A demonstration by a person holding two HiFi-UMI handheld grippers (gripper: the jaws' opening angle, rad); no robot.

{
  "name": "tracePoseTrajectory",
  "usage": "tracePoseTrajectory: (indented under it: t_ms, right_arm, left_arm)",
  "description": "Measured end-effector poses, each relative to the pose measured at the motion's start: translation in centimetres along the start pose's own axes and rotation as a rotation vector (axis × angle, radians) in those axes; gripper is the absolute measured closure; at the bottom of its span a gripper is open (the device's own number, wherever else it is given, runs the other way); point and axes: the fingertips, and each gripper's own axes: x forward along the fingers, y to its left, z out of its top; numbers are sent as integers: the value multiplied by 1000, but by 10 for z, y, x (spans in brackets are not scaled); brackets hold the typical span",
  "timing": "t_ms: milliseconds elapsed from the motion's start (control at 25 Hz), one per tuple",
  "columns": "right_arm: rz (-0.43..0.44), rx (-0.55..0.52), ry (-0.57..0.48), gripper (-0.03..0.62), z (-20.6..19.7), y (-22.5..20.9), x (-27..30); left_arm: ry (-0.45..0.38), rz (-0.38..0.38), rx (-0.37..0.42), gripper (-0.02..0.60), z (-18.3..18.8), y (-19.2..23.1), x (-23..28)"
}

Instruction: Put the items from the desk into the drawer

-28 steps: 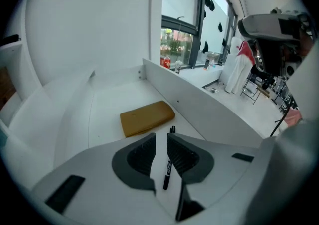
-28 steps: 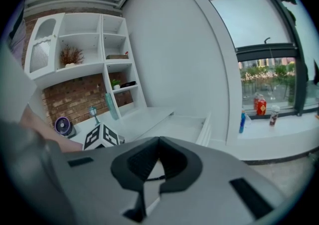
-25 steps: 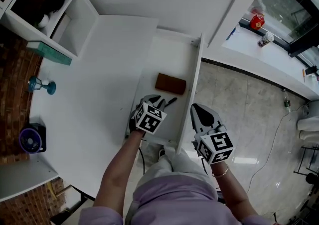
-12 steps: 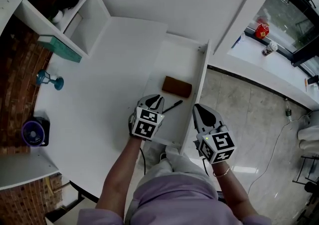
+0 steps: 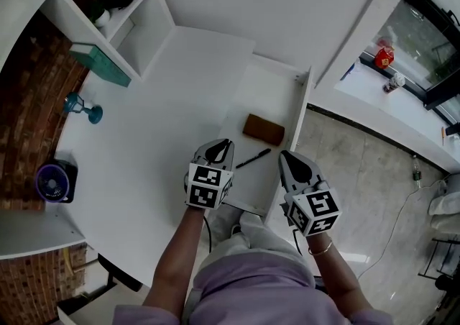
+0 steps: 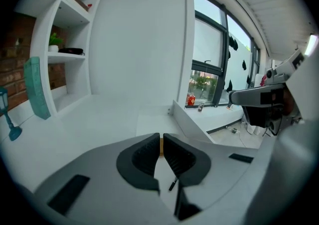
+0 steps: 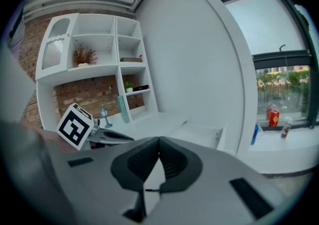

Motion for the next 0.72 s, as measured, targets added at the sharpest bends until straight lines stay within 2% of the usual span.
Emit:
tracePoseTrajectory:
  t_ms: [400, 720]
  right_arm:
    - [50, -47, -5, 591, 9, 19, 9]
    - [76, -58, -9, 591, 16, 32, 11]
  left_arm:
    - [-124, 94, -55, 578, 17, 30, -48]
    - [-181, 166, -131, 581, 14, 56, -89]
